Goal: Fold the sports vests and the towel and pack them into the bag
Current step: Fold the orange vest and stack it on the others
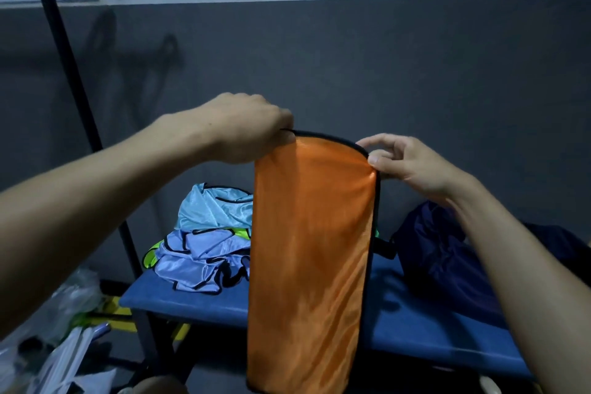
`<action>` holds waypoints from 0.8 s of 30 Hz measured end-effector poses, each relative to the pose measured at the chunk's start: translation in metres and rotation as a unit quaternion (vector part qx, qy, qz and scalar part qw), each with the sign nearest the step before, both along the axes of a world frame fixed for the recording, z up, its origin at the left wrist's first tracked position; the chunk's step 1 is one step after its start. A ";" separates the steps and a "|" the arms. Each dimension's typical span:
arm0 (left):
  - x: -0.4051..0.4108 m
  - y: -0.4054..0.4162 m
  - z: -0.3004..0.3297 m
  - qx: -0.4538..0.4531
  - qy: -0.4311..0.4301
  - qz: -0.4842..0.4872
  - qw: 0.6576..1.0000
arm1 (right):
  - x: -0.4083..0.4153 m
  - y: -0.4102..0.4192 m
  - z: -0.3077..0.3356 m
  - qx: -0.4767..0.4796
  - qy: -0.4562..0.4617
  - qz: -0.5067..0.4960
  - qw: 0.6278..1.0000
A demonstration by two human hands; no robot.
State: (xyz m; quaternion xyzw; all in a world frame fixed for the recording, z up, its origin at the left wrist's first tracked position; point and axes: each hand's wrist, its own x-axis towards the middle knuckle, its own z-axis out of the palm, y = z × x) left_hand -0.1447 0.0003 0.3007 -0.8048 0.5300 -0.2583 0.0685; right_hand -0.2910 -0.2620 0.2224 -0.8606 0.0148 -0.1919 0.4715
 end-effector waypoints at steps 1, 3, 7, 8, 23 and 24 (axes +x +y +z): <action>-0.003 -0.001 0.000 0.011 -0.039 0.014 0.999 | -0.004 0.003 0.004 -0.054 0.006 -0.017 0.998; -0.011 -0.001 0.004 0.032 -0.076 0.019 0.996 | -0.011 0.010 0.008 -0.118 0.007 -0.043 0.992; -0.026 -0.003 0.015 0.097 -0.093 0.033 0.990 | -0.017 0.015 0.003 -0.163 0.006 -0.096 0.982; -0.030 -0.005 0.016 0.114 -0.097 0.042 0.988 | -0.016 0.016 0.001 -0.188 0.001 -0.118 0.975; -0.068 -0.016 -0.001 -0.017 0.503 -0.150 0.851 | -0.082 0.012 0.011 0.065 -0.042 -0.119 0.990; -0.070 -0.021 -0.004 -0.023 0.532 -0.167 0.830 | -0.088 0.008 0.021 0.060 -0.044 -0.132 0.988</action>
